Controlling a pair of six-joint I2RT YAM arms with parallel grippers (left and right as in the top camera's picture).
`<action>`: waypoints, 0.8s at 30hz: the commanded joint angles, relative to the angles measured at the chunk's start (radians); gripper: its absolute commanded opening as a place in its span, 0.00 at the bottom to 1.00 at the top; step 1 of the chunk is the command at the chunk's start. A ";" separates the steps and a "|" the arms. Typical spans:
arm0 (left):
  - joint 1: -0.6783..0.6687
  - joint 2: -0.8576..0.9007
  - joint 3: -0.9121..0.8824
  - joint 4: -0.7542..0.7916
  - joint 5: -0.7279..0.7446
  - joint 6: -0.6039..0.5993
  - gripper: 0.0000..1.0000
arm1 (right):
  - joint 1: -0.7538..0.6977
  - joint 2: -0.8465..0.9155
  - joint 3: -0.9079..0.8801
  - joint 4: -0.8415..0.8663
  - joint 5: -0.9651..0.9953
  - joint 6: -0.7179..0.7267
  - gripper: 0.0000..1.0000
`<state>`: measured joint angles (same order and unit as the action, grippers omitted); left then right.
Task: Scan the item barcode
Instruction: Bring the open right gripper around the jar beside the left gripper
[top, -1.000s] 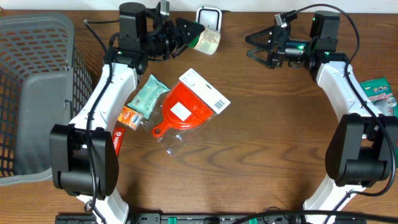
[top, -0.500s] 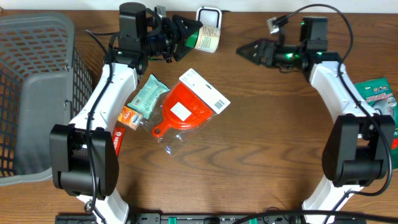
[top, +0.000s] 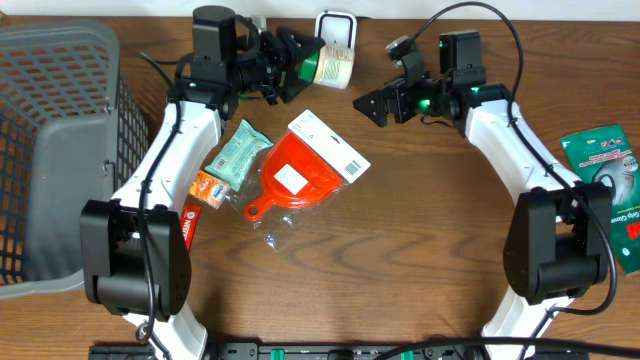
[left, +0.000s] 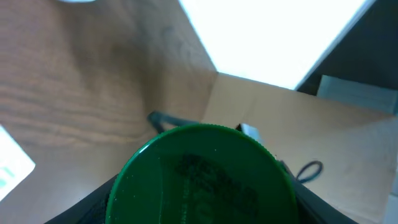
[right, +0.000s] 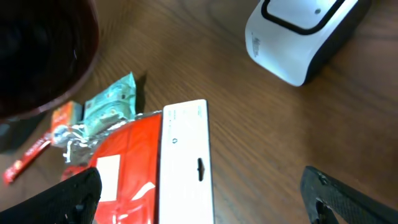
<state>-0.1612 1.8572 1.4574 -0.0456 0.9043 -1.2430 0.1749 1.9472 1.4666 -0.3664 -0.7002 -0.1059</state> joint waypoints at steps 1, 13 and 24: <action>-0.008 -0.004 0.016 -0.007 0.026 -0.027 0.07 | 0.010 -0.037 0.022 0.014 0.023 -0.060 0.99; -0.019 -0.004 0.016 -0.152 -0.061 -0.080 0.07 | 0.010 -0.135 0.042 0.003 -0.038 -0.076 0.99; -0.020 -0.004 0.016 -0.148 -0.079 -0.110 0.08 | 0.010 -0.163 0.042 -0.059 -0.194 -0.092 0.99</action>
<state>-0.1799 1.8572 1.4574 -0.2020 0.8230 -1.3357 0.1761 1.7943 1.4929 -0.4263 -0.7799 -0.1684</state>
